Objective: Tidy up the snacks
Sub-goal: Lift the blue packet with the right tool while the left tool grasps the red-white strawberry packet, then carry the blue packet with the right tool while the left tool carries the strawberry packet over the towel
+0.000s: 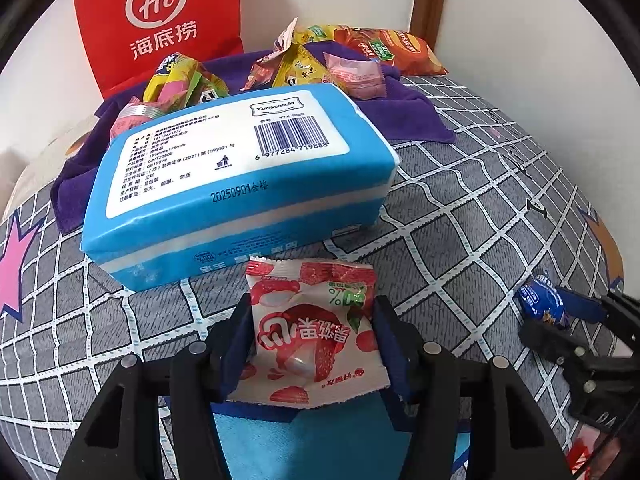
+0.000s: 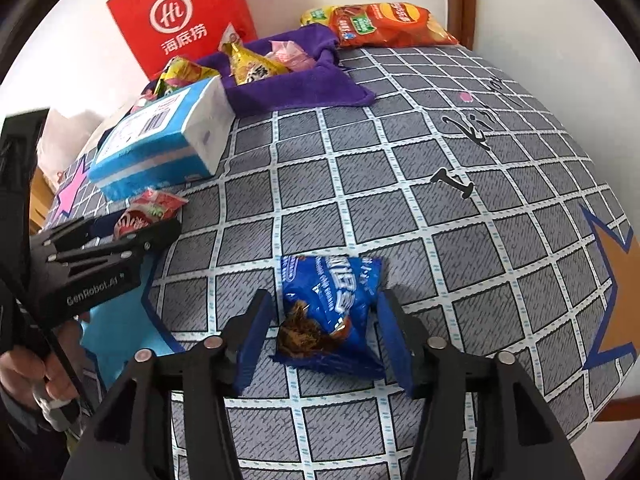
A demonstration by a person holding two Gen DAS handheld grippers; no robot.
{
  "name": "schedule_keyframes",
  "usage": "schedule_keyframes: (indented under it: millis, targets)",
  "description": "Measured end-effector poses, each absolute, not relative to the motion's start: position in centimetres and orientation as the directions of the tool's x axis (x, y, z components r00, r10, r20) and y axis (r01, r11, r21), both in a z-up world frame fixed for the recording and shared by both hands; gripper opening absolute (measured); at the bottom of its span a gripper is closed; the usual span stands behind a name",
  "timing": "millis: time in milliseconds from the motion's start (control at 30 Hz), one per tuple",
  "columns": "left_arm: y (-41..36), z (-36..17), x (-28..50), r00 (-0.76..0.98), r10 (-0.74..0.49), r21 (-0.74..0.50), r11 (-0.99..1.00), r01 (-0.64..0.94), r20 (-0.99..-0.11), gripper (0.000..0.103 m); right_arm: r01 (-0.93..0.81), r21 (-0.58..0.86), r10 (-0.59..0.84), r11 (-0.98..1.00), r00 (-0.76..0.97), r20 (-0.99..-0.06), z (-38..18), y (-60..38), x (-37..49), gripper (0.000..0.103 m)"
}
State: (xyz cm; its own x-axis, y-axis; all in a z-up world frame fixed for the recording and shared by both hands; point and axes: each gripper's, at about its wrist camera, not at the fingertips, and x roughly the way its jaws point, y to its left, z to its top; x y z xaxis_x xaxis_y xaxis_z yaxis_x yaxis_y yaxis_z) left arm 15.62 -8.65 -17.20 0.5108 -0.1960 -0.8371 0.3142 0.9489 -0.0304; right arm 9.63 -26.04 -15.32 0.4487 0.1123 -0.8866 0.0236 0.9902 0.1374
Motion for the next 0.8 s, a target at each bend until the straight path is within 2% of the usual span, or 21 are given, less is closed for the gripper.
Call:
schedule_keyframes:
  millis: [133,333,800]
  targets:
    - [-8.3,-17.0,15.8,0.502,-0.211,-0.052,0.949,0.311,-0.839,0.051,0.02,0.046,0.032,0.999,0.459,-0.888,-15.4,-25.1,9.5,0.042]
    - [-6.8,-16.1,15.5,0.447,-0.294,-0.163,0.937,0.308,-0.845,0.05,0.006,0.062,0.052,0.998,0.465,-0.884,-13.8,-24.6,9.2,0.042]
    - [-1.6,-9.2,14.2,0.557,-0.326,-0.175,0.936,0.307,-0.764,0.05,0.017,0.139,0.107,0.99,0.555,-0.825,-7.3,-21.9,10.7,0.042]
